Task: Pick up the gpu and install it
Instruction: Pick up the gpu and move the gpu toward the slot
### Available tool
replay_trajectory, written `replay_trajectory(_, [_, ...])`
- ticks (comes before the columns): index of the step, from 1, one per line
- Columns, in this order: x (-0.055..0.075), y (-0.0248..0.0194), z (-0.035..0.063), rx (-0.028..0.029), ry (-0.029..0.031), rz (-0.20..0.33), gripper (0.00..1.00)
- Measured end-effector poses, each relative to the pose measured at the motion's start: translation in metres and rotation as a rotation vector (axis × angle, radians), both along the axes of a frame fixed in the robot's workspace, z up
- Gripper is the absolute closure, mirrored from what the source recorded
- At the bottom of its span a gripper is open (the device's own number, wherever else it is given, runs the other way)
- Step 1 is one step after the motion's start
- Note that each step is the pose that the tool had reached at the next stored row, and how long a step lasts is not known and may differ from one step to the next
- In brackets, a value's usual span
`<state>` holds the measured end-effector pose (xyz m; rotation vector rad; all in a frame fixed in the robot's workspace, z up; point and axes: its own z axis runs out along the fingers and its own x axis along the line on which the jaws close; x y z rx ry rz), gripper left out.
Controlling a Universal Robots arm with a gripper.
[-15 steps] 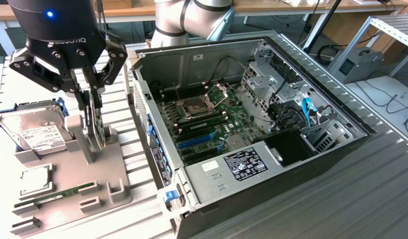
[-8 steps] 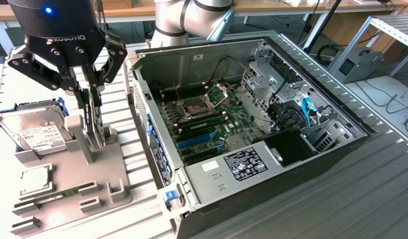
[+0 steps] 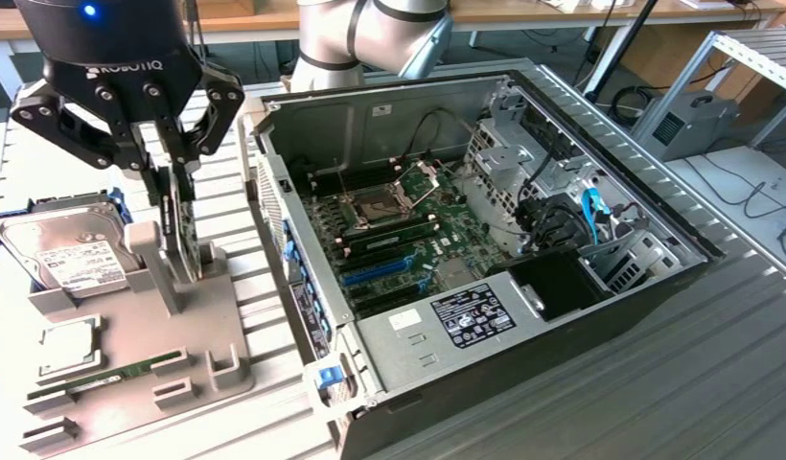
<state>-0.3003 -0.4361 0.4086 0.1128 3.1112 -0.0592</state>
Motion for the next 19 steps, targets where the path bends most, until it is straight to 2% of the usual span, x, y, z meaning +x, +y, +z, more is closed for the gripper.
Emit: replay_trajectory(19, [0.000,0.0000,0.0115,-0.0001,0.0001,0.000,0.74])
